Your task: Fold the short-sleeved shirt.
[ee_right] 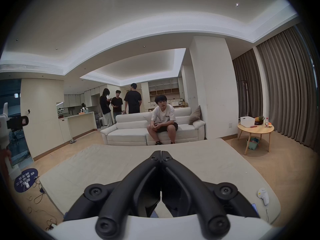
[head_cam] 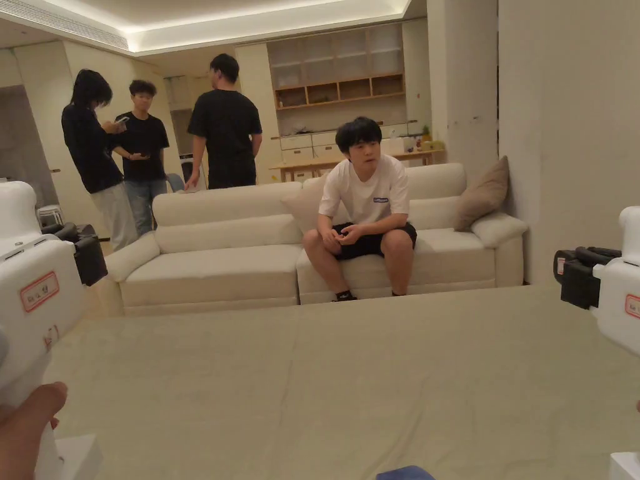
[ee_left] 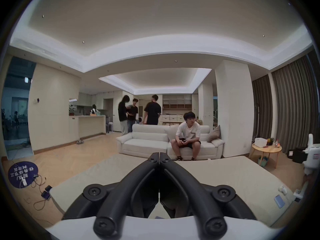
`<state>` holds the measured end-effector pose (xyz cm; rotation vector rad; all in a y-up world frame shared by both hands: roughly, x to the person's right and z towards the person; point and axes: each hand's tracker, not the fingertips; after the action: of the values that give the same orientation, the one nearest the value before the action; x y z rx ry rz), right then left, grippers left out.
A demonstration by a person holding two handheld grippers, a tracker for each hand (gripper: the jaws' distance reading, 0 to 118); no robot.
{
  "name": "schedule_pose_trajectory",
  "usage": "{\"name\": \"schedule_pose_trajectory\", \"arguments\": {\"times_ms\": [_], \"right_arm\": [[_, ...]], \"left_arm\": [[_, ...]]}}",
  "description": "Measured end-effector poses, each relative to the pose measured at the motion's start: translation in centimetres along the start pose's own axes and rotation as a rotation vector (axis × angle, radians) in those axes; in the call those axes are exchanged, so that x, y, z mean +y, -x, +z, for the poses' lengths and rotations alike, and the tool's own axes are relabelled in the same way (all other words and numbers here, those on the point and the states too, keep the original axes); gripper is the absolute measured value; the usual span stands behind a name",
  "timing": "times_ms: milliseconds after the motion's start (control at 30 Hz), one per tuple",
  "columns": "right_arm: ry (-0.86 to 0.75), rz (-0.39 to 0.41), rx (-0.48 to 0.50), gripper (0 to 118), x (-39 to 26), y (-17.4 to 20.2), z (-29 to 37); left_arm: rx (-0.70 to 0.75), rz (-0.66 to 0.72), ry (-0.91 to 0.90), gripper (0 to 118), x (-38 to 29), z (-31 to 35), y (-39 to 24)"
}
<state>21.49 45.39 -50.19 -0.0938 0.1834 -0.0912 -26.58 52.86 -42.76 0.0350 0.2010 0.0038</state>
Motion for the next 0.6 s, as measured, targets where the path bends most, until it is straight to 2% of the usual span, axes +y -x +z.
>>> {"name": "schedule_pose_trajectory", "arguments": {"times_ms": [133, 233, 367, 500, 533, 600], "right_arm": [[-0.008, 0.008, 0.024, 0, 0.5, 1.2, -0.5], [0.018, -0.002, 0.045, 0, 0.1, 1.1, -1.4], [0.056, 0.035, 0.028, 0, -1.8, 1.0, -3.5], [0.112, 0.022, 0.033, 0, -3.8, 0.3, -6.4], [0.123, 0.029, 0.027, 0, -4.4, 0.3, -7.3], [0.172, 0.050, 0.021, 0, -5.7, 0.1, -9.3]], "left_arm": [[0.005, -0.006, 0.039, 0, -1.3, -1.1, 0.0], [-0.044, -0.028, 0.183, 0, -3.1, -4.2, -0.4], [-0.201, -0.011, 0.422, 0, -9.0, -12.9, -0.4], [-0.279, 0.109, 0.696, 0, -18.3, -22.5, 0.4], [-0.271, 0.090, 0.778, 17, -20.8, -24.8, 0.5], [-0.258, 0.036, 0.942, 104, -26.2, -28.9, 0.9]]}}
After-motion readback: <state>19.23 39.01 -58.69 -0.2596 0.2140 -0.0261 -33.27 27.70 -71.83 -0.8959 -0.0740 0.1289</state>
